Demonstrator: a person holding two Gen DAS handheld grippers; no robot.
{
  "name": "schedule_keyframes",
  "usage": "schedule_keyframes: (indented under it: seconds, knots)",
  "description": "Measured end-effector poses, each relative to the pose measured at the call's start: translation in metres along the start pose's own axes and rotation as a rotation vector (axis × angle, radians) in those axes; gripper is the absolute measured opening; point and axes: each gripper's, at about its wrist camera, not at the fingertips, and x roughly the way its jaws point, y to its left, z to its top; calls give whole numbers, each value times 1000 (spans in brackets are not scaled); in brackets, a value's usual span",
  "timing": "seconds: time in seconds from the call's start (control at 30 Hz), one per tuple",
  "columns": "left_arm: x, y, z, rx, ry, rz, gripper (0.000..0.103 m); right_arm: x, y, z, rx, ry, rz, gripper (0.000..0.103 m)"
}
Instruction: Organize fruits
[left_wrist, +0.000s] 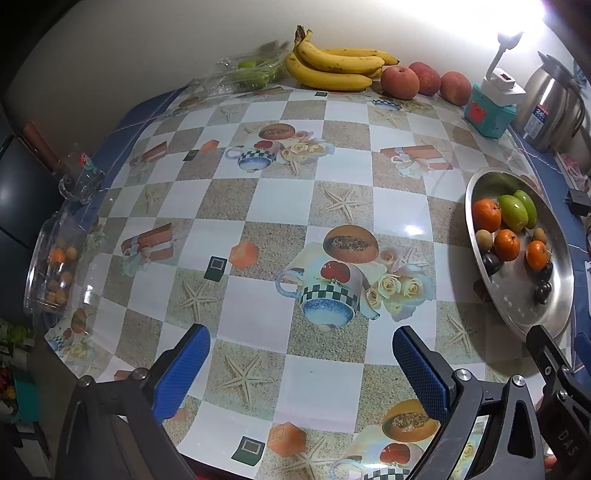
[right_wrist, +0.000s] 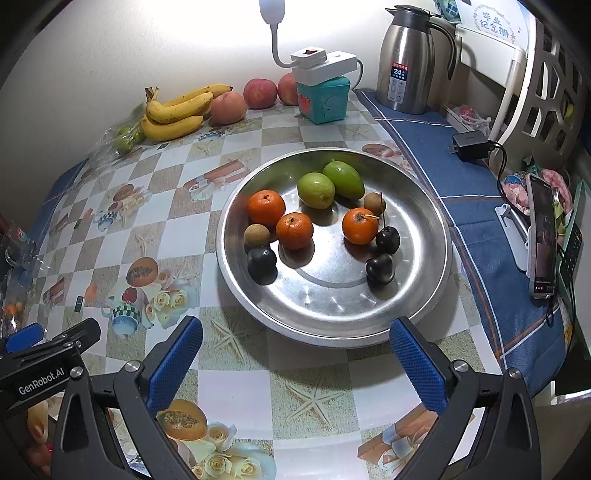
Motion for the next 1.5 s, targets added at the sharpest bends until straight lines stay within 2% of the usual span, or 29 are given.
schedule_keyframes:
  seconds: [1.5]
  knots:
    - [1,4,0,-11,4,4,101,5,2,-3,-1,20,-10,101]
